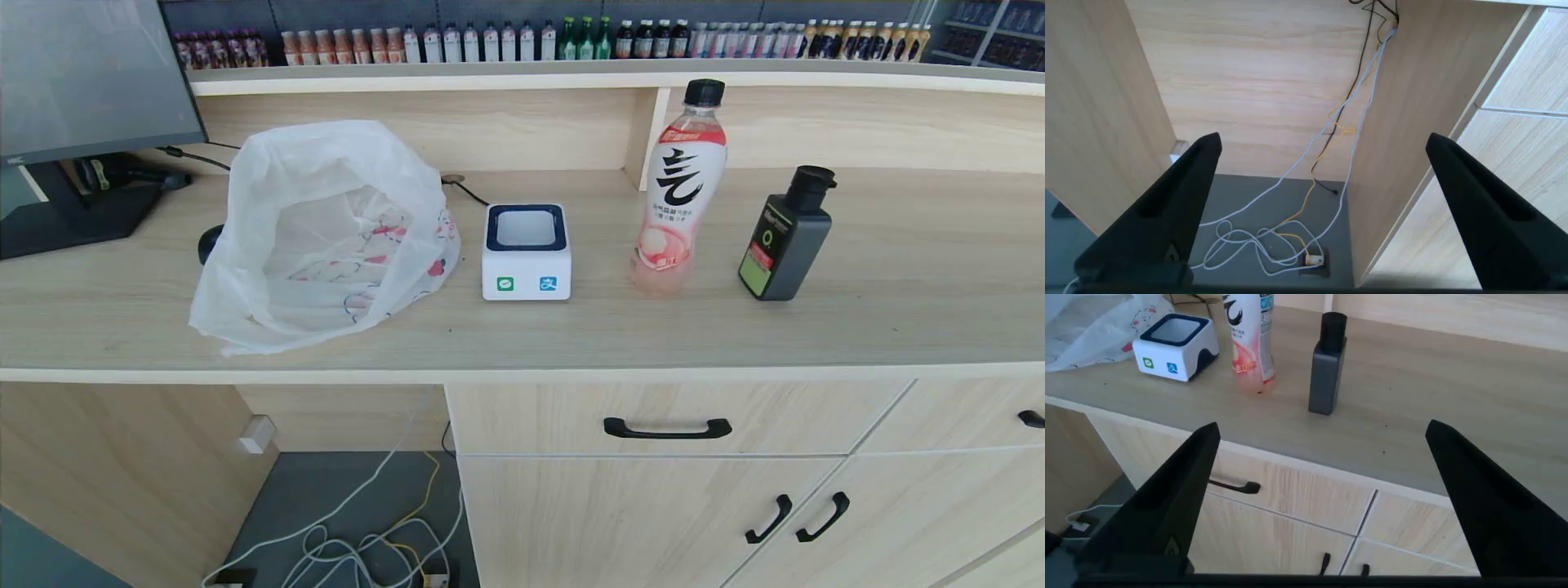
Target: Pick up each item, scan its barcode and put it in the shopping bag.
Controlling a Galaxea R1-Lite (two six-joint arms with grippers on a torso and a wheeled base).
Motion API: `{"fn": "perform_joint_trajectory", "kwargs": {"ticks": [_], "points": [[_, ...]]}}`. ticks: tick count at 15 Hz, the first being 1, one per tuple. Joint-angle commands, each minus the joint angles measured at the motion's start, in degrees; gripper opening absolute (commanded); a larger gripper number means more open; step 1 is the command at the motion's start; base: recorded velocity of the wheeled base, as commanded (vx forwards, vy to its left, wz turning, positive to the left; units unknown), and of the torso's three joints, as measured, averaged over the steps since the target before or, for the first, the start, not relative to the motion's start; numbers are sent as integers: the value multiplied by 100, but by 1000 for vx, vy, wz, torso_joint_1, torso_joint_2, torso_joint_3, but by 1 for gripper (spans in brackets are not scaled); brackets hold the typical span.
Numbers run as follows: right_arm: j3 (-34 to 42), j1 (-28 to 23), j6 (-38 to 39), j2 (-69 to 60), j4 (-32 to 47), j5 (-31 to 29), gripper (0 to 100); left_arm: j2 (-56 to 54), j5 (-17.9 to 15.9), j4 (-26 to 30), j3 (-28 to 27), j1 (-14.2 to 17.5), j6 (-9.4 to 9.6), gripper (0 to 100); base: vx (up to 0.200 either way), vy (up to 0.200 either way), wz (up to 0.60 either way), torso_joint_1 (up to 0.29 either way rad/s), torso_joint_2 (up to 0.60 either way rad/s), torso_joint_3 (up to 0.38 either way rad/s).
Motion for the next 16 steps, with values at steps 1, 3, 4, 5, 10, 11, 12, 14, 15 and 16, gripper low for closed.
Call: {"fn": "perform_joint_trajectory", "kwargs": {"ticks": [1, 3, 4, 5, 10, 11, 12, 14, 15, 16], "points": [[-347, 129, -30, 491, 4, 10, 100, -2, 1, -2, 0, 0, 0, 100, 0, 0, 0, 0, 0, 0], [-373, 208, -48, 746, -31, 28, 100, -2, 1, -2, 0, 0, 0, 100, 0, 0, 0, 0, 0, 0], [-312, 463, -74, 860, -110, 10, 100, -2, 1, -2, 0, 0, 0, 100, 0, 0, 0, 0, 0, 0], [-294, 515, -92, 904, -145, 1, 100, -2, 1, -2, 0, 0, 0, 100, 0, 0, 0, 0, 0, 0], [92, 902, -566, 1747, -1692, -8, 100, -2, 1, -2, 0, 0, 0, 100, 0, 0, 0, 0, 0, 0], [92, 911, -566, 1756, -1710, -8, 100, -2, 1, -2, 0, 0, 0, 100, 0, 0, 0, 0, 0, 0], [145, 1034, -566, 1967, -2017, 1, 100, -2, 1, -2, 0, 0, 0, 100, 0, 0, 0, 0, 0, 0], [57, 1192, -549, 2310, -2316, 1, 100, -2, 1, -2, 0, 0, 0, 100, 0, 0, 0, 0, 0, 0], [22, 1245, -558, 2363, -2325, 1, 100, -2, 1, -2, 0, 0, 0, 100, 0, 0, 0, 0, 0, 0], [-136, 1561, -566, 2635, -2342, -16, 100, -2, 1, -2, 0, 0, 0, 100, 0, 0, 0, 0, 0, 0]]}}
